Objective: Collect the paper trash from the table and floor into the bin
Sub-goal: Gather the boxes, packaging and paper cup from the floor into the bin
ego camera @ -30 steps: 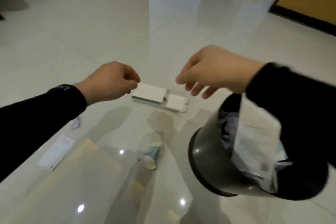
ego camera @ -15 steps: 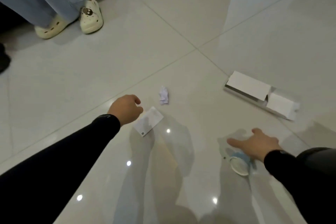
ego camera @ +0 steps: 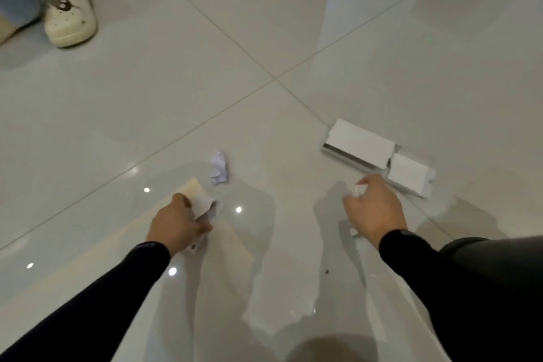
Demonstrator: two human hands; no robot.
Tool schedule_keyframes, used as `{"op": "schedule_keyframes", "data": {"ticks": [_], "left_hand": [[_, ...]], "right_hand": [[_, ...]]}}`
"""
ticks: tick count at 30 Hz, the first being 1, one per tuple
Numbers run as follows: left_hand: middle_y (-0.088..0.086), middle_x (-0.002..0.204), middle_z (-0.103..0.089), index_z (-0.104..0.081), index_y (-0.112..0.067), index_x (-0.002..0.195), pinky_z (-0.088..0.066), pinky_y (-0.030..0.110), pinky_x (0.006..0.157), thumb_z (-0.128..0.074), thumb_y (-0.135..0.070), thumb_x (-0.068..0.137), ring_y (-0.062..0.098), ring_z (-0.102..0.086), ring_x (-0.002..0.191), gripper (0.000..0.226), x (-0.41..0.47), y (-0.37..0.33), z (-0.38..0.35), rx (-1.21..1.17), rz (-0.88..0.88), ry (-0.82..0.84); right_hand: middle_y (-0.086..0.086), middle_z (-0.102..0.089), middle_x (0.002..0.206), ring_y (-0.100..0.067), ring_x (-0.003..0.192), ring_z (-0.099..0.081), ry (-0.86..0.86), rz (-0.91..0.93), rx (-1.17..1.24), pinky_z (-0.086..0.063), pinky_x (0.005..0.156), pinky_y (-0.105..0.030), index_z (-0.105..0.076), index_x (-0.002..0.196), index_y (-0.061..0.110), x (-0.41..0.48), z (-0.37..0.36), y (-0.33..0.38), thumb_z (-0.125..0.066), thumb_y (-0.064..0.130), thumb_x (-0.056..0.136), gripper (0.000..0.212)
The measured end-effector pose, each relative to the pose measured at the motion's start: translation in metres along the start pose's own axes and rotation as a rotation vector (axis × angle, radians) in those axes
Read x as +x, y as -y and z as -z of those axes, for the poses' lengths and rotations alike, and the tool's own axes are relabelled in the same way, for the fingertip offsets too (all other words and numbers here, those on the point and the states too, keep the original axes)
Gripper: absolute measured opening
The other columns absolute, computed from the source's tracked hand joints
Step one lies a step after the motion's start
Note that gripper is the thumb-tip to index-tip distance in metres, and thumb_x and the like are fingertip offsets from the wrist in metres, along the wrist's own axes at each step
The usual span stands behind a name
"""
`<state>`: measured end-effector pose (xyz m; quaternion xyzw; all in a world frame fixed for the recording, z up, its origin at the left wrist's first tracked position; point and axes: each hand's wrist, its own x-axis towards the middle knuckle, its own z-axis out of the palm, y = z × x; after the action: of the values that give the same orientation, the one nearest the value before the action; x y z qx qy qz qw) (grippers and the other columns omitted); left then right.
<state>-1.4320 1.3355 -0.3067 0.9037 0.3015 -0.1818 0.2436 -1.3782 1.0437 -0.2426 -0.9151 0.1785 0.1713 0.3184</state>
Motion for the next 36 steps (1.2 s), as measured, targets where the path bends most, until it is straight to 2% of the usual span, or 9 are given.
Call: {"op": "schedule_keyframes", "data": {"ticks": [2, 7, 13, 17, 19, 24, 28, 32, 36], "left_hand": [[0.015, 0.088, -0.066, -0.053, -0.015, 0.075, -0.033, 0.028, 0.064, -0.062, -0.026, 0.081, 0.033, -0.061, 0.086, 0.016, -0.001, -0.007, 0.003, 0.155, -0.15, -0.037], [0.016, 0.084, -0.055, -0.063, -0.001, 0.068, -0.033, 0.029, 0.068, -0.056, -0.041, 0.067, 0.034, -0.056, 0.086, 0.041, 0.012, -0.016, 0.02, 0.075, -0.277, -0.134], [0.002, 0.146, -0.04, -0.064, -0.006, 0.075, -0.033, 0.025, 0.09, -0.071, -0.031, 0.068, 0.018, -0.041, 0.131, 0.027, 0.031, -0.054, 0.033, -0.374, -0.212, -0.024], [0.003, 0.146, -0.04, -0.058, -0.007, 0.07, -0.036, 0.03, 0.097, -0.065, -0.018, 0.077, 0.025, -0.043, 0.132, 0.015, 0.049, -0.08, 0.019, -0.094, -0.393, 0.057], [0.007, 0.115, -0.059, -0.054, -0.003, 0.065, -0.039, 0.03, 0.085, -0.057, -0.014, 0.078, 0.033, -0.055, 0.113, 0.017, 0.054, -0.085, 0.001, 0.129, -0.507, 0.06], [0.005, 0.076, -0.047, -0.051, -0.006, 0.081, -0.034, 0.033, 0.066, -0.045, -0.021, 0.09, 0.03, -0.049, 0.078, 0.018, 0.038, -0.111, -0.016, 0.333, -0.505, -0.011], [0.009, 0.092, -0.064, -0.049, -0.013, 0.115, -0.042, 0.033, 0.073, -0.056, -0.017, 0.083, 0.029, -0.055, 0.085, 0.033, 0.017, -0.153, 0.005, 0.222, -0.509, 0.136], [0.003, 0.064, -0.057, -0.057, -0.014, 0.065, -0.037, 0.027, 0.054, -0.064, -0.021, 0.078, 0.023, -0.052, 0.066, 0.017, -0.036, -0.233, 0.047, 0.008, -0.705, 0.065], [0.003, 0.086, -0.071, -0.067, -0.012, 0.089, -0.051, 0.033, 0.071, -0.066, -0.027, 0.074, 0.019, -0.063, 0.074, 0.021, -0.114, -0.31, 0.091, -0.351, -0.889, 0.129]], "right_hand": [[-0.015, -0.061, 0.111, -0.033, 0.097, -0.058, -0.132, 0.007, 0.036, -0.046, 0.087, -0.036, -0.048, 0.112, 0.012, 0.025, 0.016, 0.01, -0.048, 0.015, 0.083, 0.028], [-0.021, -0.037, 0.136, -0.042, 0.112, -0.052, -0.174, 0.061, -0.184, -0.042, 0.094, -0.038, -0.034, 0.138, 0.013, 0.079, 0.037, 0.008, -0.053, 0.018, 0.082, 0.06], [-0.013, 0.006, 0.158, -0.038, 0.134, -0.037, 0.199, 0.104, -0.596, -0.04, 0.1, -0.04, 0.016, 0.146, 0.037, 0.121, 0.026, -0.001, -0.078, 0.056, 0.056, 0.131], [-0.019, -0.037, 0.136, -0.038, 0.12, -0.048, 0.122, 0.065, -0.619, -0.043, 0.096, -0.041, -0.012, 0.147, 0.016, 0.13, 0.022, -0.003, -0.077, 0.052, 0.06, 0.114], [-0.018, -0.045, 0.127, -0.036, 0.115, -0.051, 0.109, 0.066, -0.653, -0.044, 0.091, -0.038, -0.032, 0.135, 0.005, 0.123, 0.021, -0.004, -0.075, 0.051, 0.062, 0.097], [-0.017, -0.064, 0.115, -0.031, 0.096, -0.06, 0.144, -0.006, -0.346, -0.045, 0.072, -0.03, -0.057, 0.111, 0.0, 0.098, 0.041, 0.01, -0.075, 0.054, 0.063, 0.074], [-0.014, -0.063, 0.098, -0.023, 0.076, -0.053, 0.032, 0.094, -0.039, -0.037, 0.057, -0.026, -0.064, 0.102, -0.002, 0.081, 0.115, 0.049, -0.072, 0.05, 0.07, 0.062], [-0.006, -0.067, 0.102, -0.018, 0.069, -0.064, -0.09, 0.098, 0.253, -0.054, 0.061, -0.024, -0.063, 0.098, 0.005, 0.045, 0.194, 0.069, -0.072, 0.047, 0.067, 0.053], [0.0, -0.068, 0.087, -0.013, 0.053, -0.064, -0.151, 0.09, 0.321, -0.047, 0.044, -0.015, -0.066, 0.091, 0.014, -0.017, 0.268, 0.051, -0.069, 0.052, 0.066, 0.046]]}}
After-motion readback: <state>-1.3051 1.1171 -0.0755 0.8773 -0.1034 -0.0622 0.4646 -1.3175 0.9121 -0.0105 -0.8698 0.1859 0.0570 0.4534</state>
